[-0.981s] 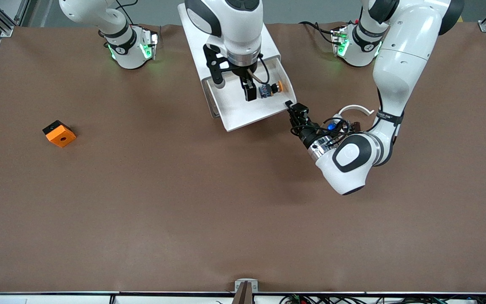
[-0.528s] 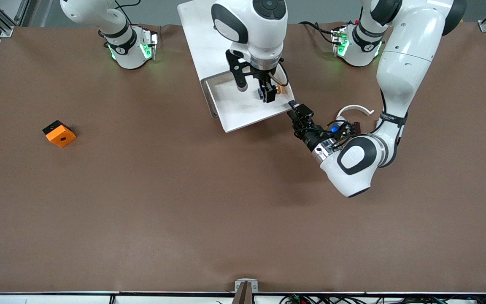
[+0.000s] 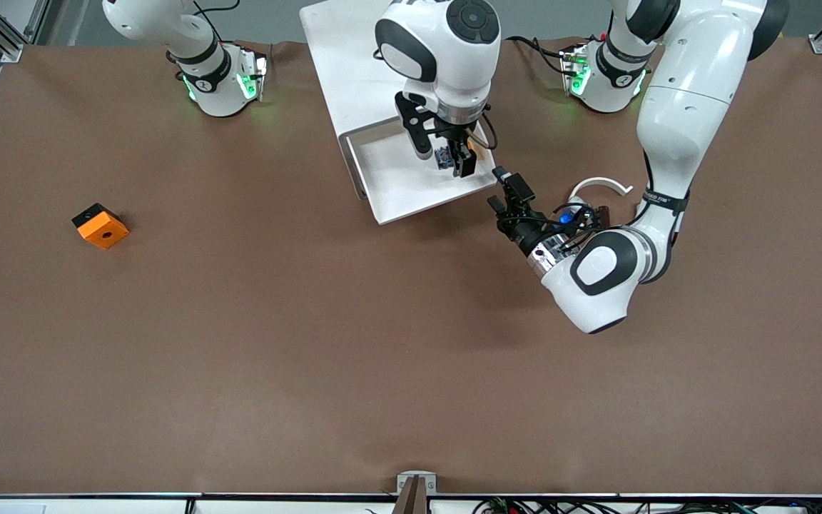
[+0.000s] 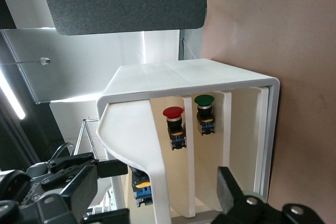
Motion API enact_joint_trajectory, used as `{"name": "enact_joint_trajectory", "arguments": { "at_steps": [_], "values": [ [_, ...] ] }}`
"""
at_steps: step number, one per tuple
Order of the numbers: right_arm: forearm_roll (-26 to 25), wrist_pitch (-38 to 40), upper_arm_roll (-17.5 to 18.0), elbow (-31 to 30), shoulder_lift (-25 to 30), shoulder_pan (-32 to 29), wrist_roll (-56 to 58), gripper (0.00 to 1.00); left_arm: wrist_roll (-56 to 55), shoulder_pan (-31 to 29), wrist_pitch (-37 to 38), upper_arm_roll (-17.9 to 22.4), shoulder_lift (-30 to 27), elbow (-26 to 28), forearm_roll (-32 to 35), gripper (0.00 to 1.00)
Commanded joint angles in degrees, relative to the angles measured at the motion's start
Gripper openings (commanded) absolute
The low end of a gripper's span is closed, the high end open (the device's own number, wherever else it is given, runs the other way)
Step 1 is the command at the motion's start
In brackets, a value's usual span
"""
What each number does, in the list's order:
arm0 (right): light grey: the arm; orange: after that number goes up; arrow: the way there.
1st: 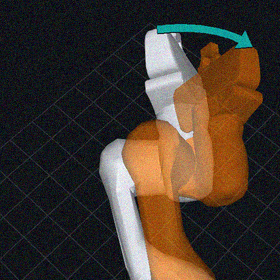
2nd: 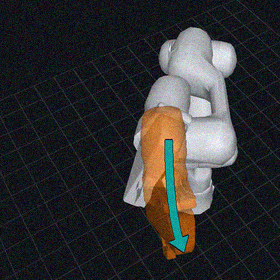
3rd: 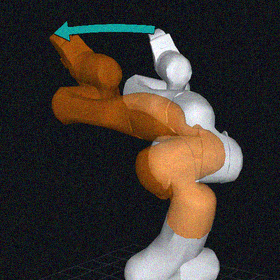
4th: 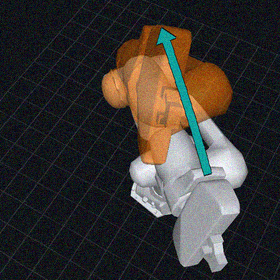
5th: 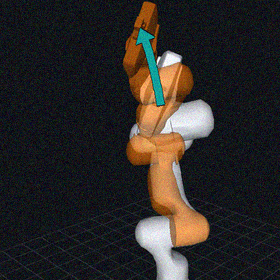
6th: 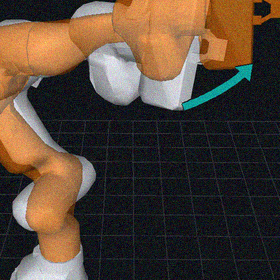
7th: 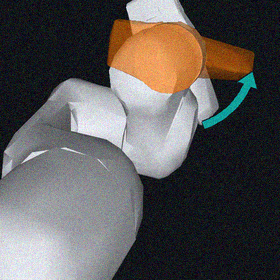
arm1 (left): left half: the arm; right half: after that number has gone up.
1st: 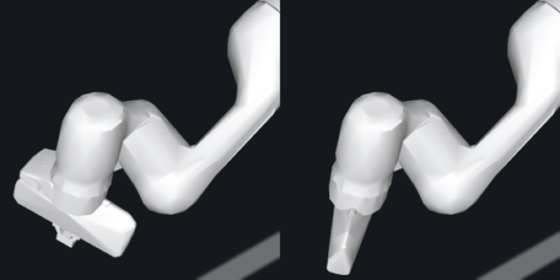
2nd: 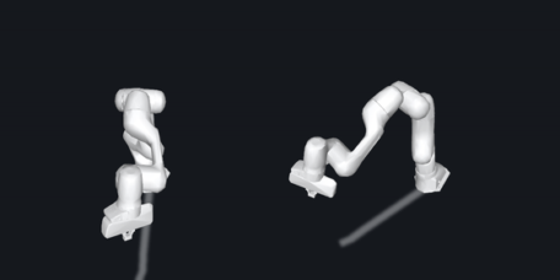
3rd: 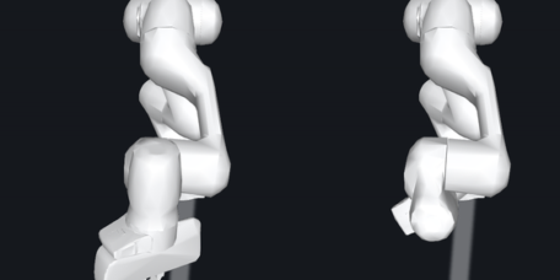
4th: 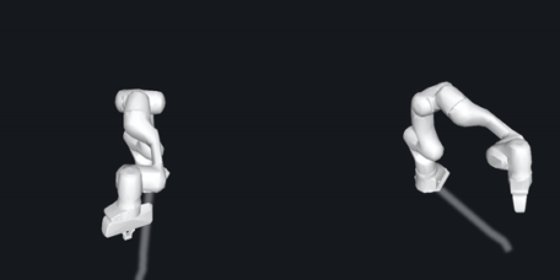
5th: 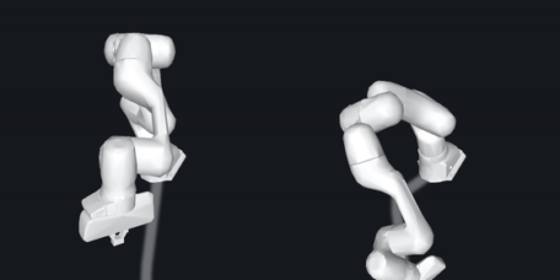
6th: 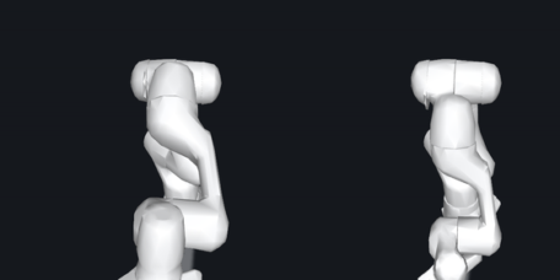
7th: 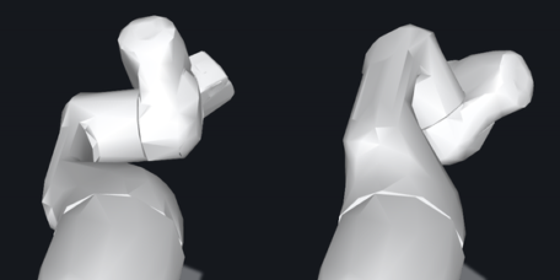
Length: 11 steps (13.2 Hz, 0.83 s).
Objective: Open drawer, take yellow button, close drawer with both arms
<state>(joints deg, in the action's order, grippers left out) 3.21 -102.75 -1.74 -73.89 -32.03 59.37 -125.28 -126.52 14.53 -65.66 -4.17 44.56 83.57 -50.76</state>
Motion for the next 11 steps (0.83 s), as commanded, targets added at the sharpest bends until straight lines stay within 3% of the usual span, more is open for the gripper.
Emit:
{"name": "enact_joint_trajectory", "arguments": {
  "at_steps": [1, 7, 8, 11],
  "values": [
    [-0.84, 0.36, -0.55, 2.17, -1.89, 1.01, 1.00, 1.00, -0.05, -0.55, 1.06, -0.14, 0.00, -1.13, -0.48, 1.00],
    [-2.42, 0.45, -0.55, 2.08, -2.60, 1.62, 2.67, 1.00, 1.88, -1.78, 2.46, -0.49, -2.19, -2.01, 1.09, 1.00],
    [-2.42, 0.45, -0.55, 2.08, -2.51, 1.53, 3.02, 0.96, 2.93, -1.78, 2.47, -0.49, -3.07, -2.01, 2.32, 1.00],
    [-2.42, 0.36, -0.55, 2.17, -2.51, 1.53, 3.37, 0.20, 10.12, -1.70, 2.47, -0.58, -5.97, -2.01, 6.19, 1.00]
  ]
}}
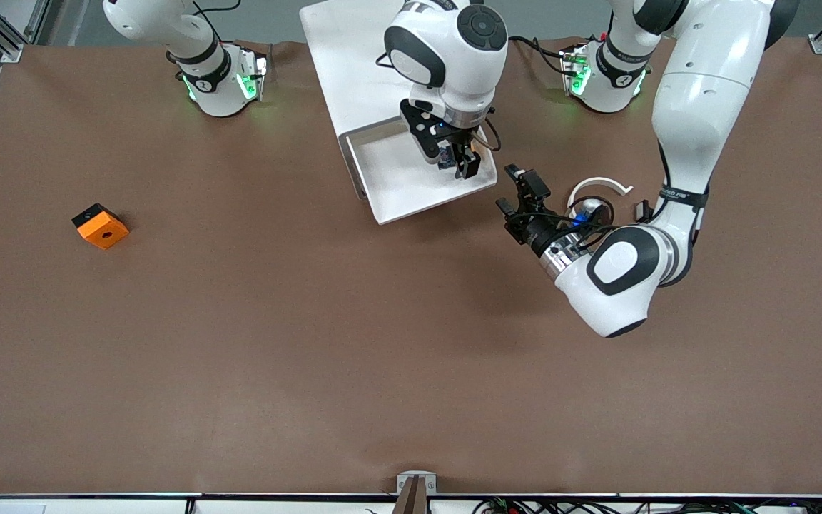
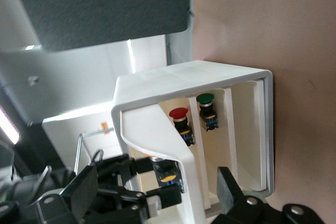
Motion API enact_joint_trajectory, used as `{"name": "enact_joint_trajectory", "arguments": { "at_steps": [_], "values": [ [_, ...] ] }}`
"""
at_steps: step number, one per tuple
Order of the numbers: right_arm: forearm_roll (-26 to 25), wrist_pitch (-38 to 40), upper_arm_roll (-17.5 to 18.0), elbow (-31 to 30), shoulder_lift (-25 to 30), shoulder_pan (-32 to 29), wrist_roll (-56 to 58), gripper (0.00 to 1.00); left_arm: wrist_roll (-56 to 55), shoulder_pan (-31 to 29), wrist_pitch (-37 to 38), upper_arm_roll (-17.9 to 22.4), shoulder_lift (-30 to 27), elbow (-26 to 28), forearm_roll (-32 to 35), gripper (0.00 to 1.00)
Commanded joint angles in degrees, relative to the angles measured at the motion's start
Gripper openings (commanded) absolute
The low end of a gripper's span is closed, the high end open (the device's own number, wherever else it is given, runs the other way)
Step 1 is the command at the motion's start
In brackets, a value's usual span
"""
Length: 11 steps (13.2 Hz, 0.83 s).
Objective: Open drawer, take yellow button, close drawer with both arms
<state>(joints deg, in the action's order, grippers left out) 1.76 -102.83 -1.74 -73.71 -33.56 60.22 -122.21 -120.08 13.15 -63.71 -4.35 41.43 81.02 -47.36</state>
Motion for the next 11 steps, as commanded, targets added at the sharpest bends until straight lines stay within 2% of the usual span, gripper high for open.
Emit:
{"name": "enact_joint_trajectory", "arguments": {
  "at_steps": [1, 6, 11],
  "values": [
    [-0.88, 0.52, -0.55, 2.00, -0.99, 0.69, 0.21, 0.00, 6.23, -0.31, 0.52, -0.39, -3.63, 0.55, 4.19, 1.00],
    [-0.88, 0.52, -0.55, 2.00, -0.98, 0.43, 0.65, 0.00, 24.94, -1.72, 0.43, -0.13, -6.44, 0.63, 13.06, 1.00],
    [-0.36, 3.94, -0.64, 3.66, 0.59, -3.52, 9.15, 0.00, 47.26, -2.25, -2.72, -0.39, -8.46, 0.81, 26.24, 1.00]
  ]
}}
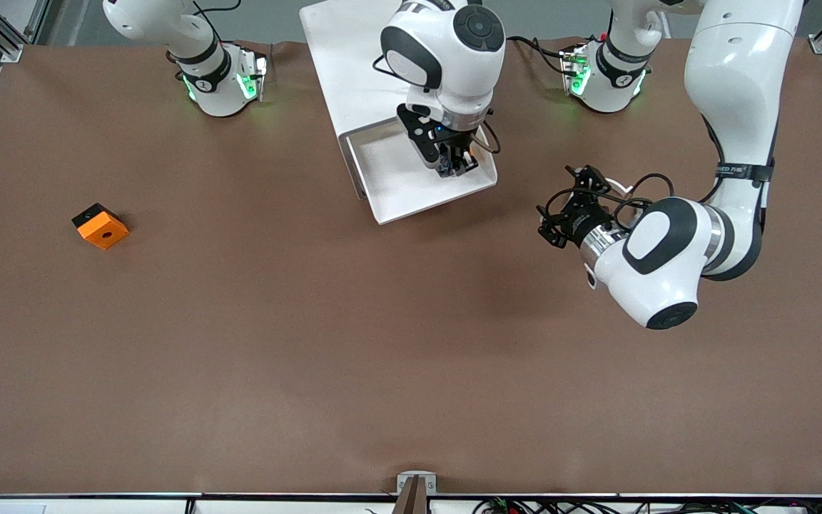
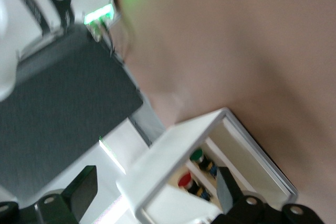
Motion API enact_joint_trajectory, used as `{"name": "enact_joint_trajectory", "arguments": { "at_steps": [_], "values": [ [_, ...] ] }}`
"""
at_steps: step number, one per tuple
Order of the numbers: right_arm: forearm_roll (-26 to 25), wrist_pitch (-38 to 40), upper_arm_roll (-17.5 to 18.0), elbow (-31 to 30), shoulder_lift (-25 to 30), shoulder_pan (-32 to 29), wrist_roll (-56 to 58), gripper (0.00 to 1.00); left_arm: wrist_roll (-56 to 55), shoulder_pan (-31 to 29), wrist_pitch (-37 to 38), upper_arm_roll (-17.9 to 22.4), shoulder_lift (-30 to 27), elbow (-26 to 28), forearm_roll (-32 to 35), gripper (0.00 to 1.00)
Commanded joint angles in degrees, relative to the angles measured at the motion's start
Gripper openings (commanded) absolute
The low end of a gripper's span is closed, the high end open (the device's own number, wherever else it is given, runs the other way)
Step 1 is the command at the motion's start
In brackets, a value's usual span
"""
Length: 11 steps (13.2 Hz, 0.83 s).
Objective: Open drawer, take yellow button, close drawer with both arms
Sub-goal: 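Lift the button out with the right gripper while the left gripper withdraws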
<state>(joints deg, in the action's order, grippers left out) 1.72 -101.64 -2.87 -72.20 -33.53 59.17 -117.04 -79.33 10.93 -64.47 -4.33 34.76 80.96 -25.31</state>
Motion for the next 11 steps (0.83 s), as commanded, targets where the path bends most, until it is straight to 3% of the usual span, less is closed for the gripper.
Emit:
{"name": "enact_joint_trajectory", "arguments": {
  "at_steps": [1, 7, 11],
  "values": [
    [-0.14, 4.15, 0.49, 2.16, 2.14, -3.96, 7.06, 0.00, 10.64, -0.12, -2.84, -0.33, -2.15, 0.95, 6.48, 1.00],
    [-0.66, 16.55, 0.14, -0.56, 10.66, -13.80, 31.75, 0.00, 31.14, -1.97, -13.12, -0.59, -3.46, 2.18, 15.90, 1.00],
    [-2.06, 15.42, 0.14, -13.28, 21.20, -23.02, 49.94, 0.00, 42.22, -3.28, -23.30, -0.50, -6.89, 7.88, 20.03, 1.00]
  ]
}}
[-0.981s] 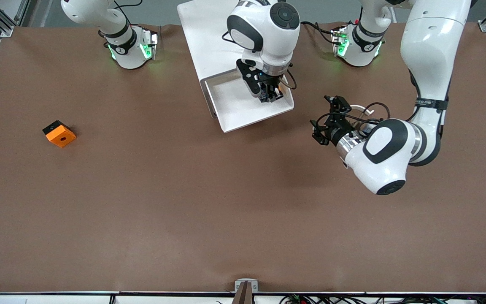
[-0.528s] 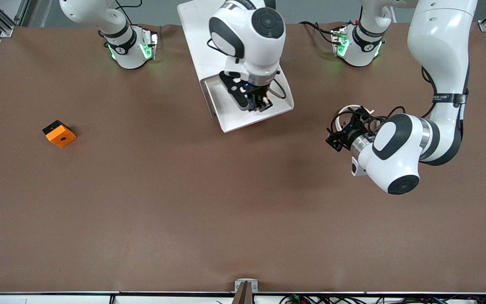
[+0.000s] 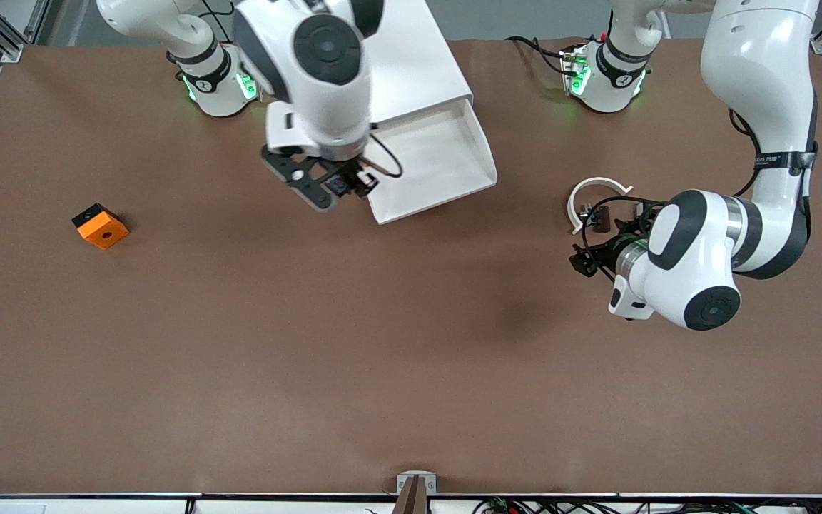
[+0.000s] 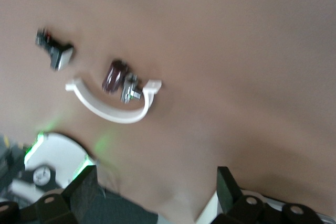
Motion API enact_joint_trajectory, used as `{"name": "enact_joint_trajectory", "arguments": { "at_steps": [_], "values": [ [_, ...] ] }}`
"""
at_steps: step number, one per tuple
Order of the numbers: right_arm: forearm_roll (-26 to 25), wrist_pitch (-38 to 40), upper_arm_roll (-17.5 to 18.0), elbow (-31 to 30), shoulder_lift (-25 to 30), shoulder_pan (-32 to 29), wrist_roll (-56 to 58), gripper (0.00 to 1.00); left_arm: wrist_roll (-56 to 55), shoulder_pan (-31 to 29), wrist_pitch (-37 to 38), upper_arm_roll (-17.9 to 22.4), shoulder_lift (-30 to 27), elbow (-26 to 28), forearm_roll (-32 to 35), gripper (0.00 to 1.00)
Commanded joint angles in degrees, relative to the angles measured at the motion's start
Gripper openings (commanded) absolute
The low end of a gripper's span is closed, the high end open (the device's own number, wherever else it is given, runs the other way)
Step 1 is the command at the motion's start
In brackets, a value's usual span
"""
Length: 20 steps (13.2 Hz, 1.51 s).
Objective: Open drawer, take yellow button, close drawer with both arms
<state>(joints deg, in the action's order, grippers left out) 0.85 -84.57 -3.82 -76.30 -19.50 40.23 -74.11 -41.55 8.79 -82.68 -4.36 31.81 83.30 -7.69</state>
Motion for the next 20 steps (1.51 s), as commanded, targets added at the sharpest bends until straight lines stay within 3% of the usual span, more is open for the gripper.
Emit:
{"name": "enact_joint_trajectory", "arguments": {
  "at_steps": [1, 4, 7, 10, 15, 20],
  "values": [
    [-1.21, -2.61, 1.10, -12.01, 9.10, -6.80, 11.22, 0.00, 7.07, -1.32, -8.43, -0.48, -4.74, 7.12, 3.54, 1.00],
    [-3.21, -7.53, 1.01, -20.71, 13.68, -15.16, 25.20, 0.00, 12.10, -1.41, -15.29, -0.48, -5.97, 9.77, 5.57, 1.00],
    [-4.54, -10.09, 1.01, -23.46, 14.92, -24.03, 39.35, 0.00, 12.20, -0.71, -20.58, -0.56, -6.24, 10.56, 5.58, 1.00],
    [-5.07, -15.87, 1.01, -27.57, 15.27, -31.34, 49.56, 0.00, 9.49, 1.22, -21.02, -0.91, -6.50, 10.56, 5.93, 1.00],
    [-6.57, -36.32, 1.01, -42.50, 16.16, -40.30, 60.36, 0.00, 1.05, 6.40, -24.28, -0.92, -6.68, 10.13, 5.84, 1.00],
    [-6.57, -53.48, 1.10, -50.35, 12.74, -47.77, 70.93, 0.00, -6.94, 12.02, -26.12, -1.18, -8.69, 9.33, 5.31, 1.00]
  ]
}}
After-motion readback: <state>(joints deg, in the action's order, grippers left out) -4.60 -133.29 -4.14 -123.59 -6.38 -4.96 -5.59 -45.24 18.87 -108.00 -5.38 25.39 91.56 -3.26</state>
